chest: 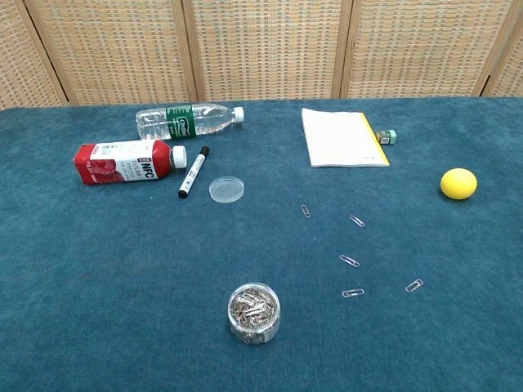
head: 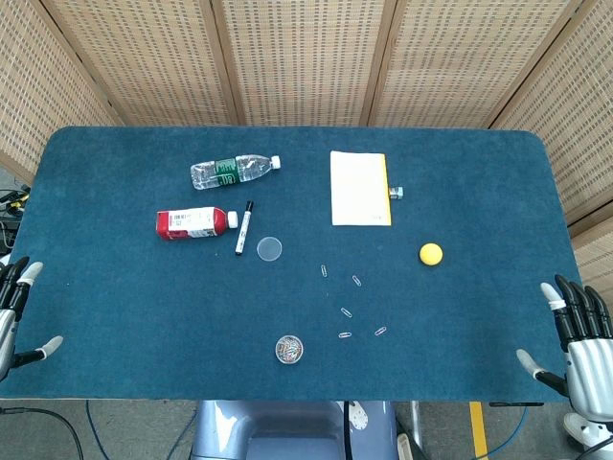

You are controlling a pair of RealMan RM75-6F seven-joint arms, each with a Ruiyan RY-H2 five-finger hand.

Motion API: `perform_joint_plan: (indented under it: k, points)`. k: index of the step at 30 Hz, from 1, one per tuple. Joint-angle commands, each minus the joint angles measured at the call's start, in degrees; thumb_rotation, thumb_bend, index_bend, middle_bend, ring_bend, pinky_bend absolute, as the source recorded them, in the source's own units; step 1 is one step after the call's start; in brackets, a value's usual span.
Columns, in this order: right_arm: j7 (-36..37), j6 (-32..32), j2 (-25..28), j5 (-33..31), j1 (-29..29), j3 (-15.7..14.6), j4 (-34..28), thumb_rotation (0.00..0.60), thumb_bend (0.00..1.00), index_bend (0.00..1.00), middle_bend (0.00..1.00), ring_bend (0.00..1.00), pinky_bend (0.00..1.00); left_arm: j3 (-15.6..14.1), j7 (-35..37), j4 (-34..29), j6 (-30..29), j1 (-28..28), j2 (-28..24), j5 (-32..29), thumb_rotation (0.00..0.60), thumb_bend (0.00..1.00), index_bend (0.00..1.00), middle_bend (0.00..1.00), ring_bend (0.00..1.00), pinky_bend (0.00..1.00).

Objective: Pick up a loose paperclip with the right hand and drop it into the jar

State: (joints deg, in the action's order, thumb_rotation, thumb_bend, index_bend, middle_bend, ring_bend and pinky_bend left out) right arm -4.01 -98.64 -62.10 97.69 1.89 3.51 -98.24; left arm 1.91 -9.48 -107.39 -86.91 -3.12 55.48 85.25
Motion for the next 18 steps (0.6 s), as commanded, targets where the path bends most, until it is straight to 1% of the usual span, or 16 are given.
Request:
perform_joint_plan:
  k: [1, 5, 8, 10, 12, 13, 15, 16, 18]
  points:
    - [0.1, 0.3, -0.1, 0.1, -0.2, 0.0, 0.2, 0.600, 0.00, 0.00, 0.00, 0.00, 0.01, 0.0, 0.0, 0.0, 0.0, 0.1, 0.0, 0.1, 0.600, 0.05, 0.00, 0.00, 0.00, 0.00]
    - [1.3, 2.2, -0.8, 0.1, -1.5, 0.0, 1.6, 0.600, 0.00, 0.00, 0.00, 0.00, 0.01, 0.0, -0.1, 0.2, 0.4, -0.2, 0.1, -0.2, 0.600, 0.05, 0.00, 0.00, 0.00, 0.00]
    - [2.0, 5.2, -1.2, 0.0, -3.3, 0.0, 2.7, 0.600, 0.00, 0.01, 0.00, 0.00, 0.01, 0.3, -0.4, 0.3, 0.8, -0.4, 0.3, -0.9, 0.600, 0.05, 0.00, 0.00, 0.00, 0.00]
    - [2.4, 7.4, -1.3, 0.5, -4.9, 0.1, 3.2, 0.600, 0.00, 0.06, 0.00, 0.00, 0.01, 0.5, -0.5, 0.2, 1.0, -0.5, 0.3, -1.2, 0.600, 0.05, 0.00, 0.00, 0.00, 0.00]
    - [3.3, 9.1, -1.5, 1.6, -6.8, 0.5, 3.8, 0.600, 0.00, 0.16, 0.00, 0.00, 0.02, 0.6, -0.6, 0.2, 1.0, -0.6, 0.3, -1.4, 0.600, 0.05, 0.00, 0.00, 0.00, 0.00]
    - [5.0, 10.7, -1.8, 2.9, -8.8, 0.8, 4.5, 0.600, 0.01, 0.20, 0.00, 0.00, 0.03, 0.7, -0.8, 0.1, 0.9, -0.6, 0.4, -1.5, 0.600, 0.05, 0.00, 0.00, 0.00, 0.00]
    - [8.8, 14.2, -2.4, 4.2, -12.3, 1.1, 5.8, 0.600, 0.05, 0.31, 0.00, 0.00, 0.04, 0.8, -1.0, 0.1, 0.9, -0.6, 0.5, -1.8, 0.600, 0.05, 0.00, 0.00, 0.00, 0.00]
    - [10.7, 16.8, -2.7, 4.5, -14.4, 1.4, 6.5, 0.600, 0.07, 0.34, 0.00, 0.00, 0.04, 0.9, -1.2, 0.1, 1.1, -0.7, 0.5, -2.1, 0.600, 0.05, 0.00, 0.00, 0.00, 0.00]
    - [12.2, 20.8, -3.1, 4.1, -17.3, 1.7, 7.5, 0.600, 0.14, 0.38, 0.00, 0.00, 0.04, 0.9, -1.4, 0.0, 1.4, -0.9, 0.6, -2.5, 0.600, 0.05, 0.00, 0.00, 0.00, 0.00]
